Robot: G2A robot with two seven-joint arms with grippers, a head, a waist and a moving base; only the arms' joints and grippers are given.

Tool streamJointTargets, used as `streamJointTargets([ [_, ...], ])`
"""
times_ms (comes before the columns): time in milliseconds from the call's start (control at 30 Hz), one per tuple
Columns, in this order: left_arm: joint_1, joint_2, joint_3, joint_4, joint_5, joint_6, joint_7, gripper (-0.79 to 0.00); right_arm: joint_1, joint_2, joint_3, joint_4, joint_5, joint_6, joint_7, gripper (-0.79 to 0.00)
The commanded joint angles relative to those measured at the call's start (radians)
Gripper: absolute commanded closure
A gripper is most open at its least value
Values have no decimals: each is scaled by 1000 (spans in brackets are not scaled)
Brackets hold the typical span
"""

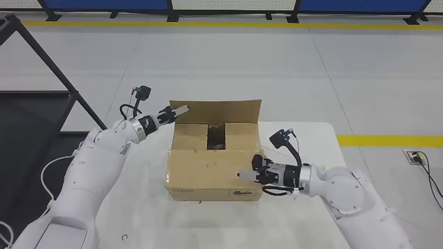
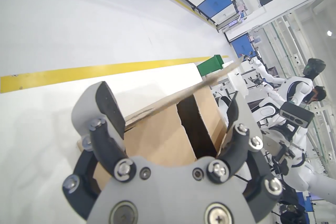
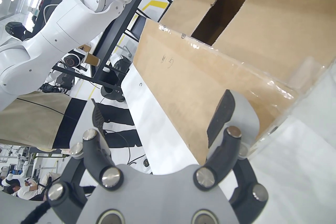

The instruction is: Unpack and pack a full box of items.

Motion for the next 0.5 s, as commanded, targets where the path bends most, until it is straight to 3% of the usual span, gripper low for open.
streamJointTargets([
  [0,6,3,-4,-6,-5,-20,-13,-785,2,1,2,4,2,-3,2,-785],
  [467,38,28,-35,-39,-55,-112,-136,-785,15,1,-4,31,18,-14,-7,-785],
])
